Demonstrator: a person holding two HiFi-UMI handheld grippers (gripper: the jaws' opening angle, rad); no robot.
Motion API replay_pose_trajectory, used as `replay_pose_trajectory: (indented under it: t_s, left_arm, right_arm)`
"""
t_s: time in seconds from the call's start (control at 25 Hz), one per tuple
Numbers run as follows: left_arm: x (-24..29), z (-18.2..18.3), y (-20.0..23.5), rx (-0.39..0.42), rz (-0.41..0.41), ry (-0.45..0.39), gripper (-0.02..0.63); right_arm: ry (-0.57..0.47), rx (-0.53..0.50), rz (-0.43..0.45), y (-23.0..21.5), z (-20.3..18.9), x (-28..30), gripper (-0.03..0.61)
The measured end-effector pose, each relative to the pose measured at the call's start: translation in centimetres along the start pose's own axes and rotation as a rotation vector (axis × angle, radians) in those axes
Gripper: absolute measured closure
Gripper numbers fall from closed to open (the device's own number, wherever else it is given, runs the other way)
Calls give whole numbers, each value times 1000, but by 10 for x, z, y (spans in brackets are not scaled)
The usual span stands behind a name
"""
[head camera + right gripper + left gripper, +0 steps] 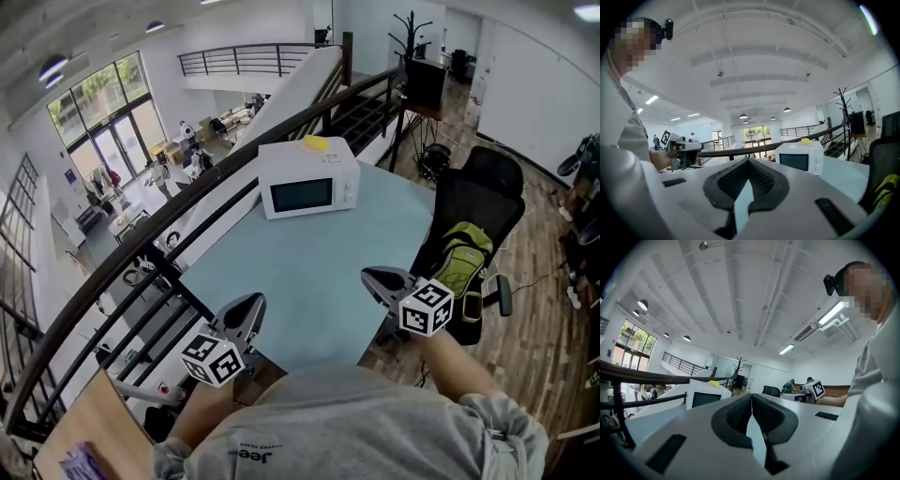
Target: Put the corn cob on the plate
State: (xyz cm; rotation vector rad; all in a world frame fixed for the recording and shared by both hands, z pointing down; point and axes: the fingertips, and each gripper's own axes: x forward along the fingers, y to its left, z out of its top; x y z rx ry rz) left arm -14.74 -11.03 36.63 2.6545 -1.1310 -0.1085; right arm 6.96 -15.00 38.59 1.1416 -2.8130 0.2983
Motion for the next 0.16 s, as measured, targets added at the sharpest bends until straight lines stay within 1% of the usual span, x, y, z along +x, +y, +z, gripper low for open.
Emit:
replay_pose_trajectory:
  t_s: [0.16]
  left_arm:
    - [-2, 1, 0, -1, -3, 2, 595]
  right_arm:
    - [-1, 1, -1, 2, 1, 1, 563]
